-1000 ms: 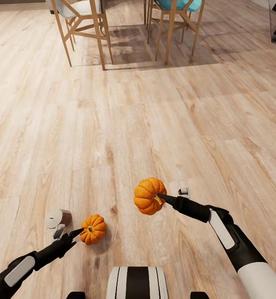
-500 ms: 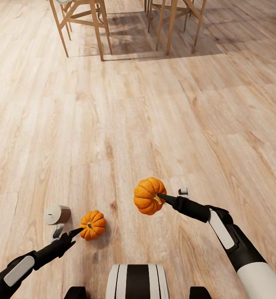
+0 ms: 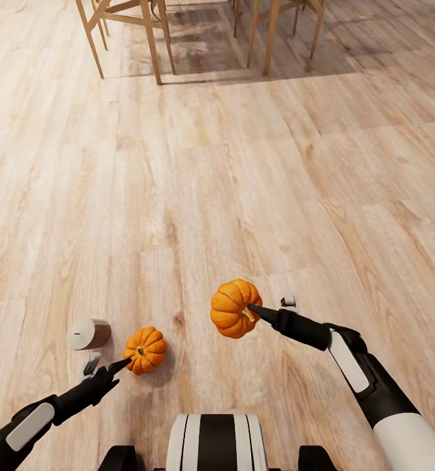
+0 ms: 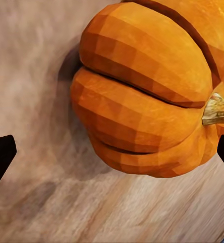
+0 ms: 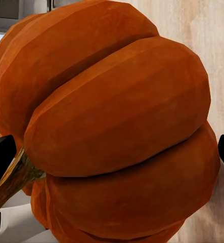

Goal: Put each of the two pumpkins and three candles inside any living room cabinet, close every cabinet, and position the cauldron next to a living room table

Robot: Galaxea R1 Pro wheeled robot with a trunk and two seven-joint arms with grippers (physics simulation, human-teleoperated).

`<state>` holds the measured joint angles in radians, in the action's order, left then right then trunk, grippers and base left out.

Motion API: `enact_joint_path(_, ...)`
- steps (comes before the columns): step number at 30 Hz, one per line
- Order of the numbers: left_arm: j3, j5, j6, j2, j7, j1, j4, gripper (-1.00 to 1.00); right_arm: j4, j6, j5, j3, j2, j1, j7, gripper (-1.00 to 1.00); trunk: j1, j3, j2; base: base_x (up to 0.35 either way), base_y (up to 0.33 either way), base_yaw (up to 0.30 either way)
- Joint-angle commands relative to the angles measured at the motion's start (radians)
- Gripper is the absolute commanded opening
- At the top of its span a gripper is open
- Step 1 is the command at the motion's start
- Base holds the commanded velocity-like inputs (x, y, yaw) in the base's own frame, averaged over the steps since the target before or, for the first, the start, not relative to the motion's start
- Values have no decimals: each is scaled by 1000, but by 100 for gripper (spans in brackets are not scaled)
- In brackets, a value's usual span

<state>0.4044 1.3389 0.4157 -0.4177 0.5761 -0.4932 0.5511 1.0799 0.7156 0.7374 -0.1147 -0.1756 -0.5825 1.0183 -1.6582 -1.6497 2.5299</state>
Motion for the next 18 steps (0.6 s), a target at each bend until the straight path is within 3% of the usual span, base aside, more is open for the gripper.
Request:
enact_joint_path(1,5,10,4,-1,2,-1,0,100,0,7,8,-2,-1,0,-1,-100,0,-1,0,0,0,0)
enact_joint_path(18,5,9,3,-1,1,-1,-1,100,0,7,7,-2,-1,0,-1,-100,0,-1,0,49,-33,0)
